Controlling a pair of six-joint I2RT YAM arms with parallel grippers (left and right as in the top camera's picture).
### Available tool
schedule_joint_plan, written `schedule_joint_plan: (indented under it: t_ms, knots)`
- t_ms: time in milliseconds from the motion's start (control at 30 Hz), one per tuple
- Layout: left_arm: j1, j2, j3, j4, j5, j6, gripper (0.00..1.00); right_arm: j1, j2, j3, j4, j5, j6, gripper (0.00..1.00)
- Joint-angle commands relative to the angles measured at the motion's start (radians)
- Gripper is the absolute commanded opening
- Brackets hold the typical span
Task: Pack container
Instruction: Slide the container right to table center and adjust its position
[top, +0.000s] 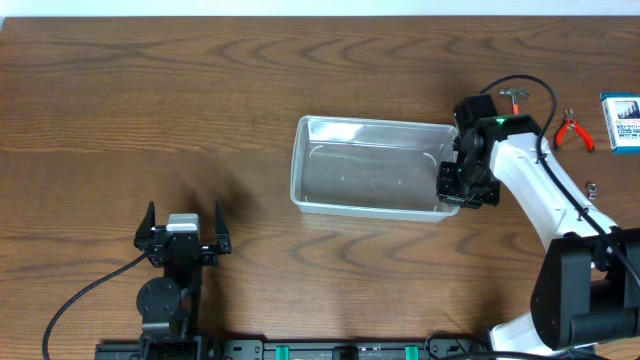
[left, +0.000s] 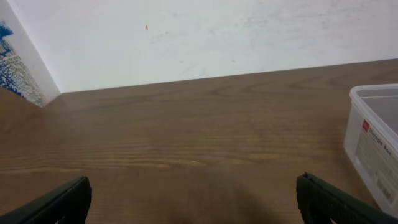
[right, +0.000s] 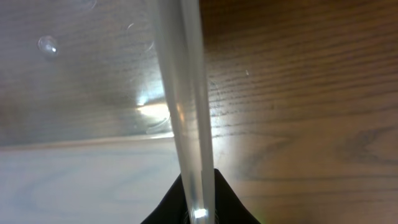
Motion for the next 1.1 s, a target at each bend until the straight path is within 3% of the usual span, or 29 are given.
schedule_joint_plan:
  t_ms: [0, 733, 1067]
  knots:
    - [-0.001, -0.005, -0.030, -0.018, -0.005, -0.005, 0.98, 0.012, -0.003, -0.009, 0.021, -0.004, 0.019, 0.12]
    - [-0.001, -0.005, -0.030, -0.018, -0.005, -0.005, 0.98, -0.085, -0.003, -0.009, -0.014, 0.026, -0.262, 0.13]
    - [-0.001, -0.005, -0.030, -0.018, -0.005, -0.005, 0.98, -0.097, -0.003, -0.009, 0.045, 0.031, -0.355, 0.17]
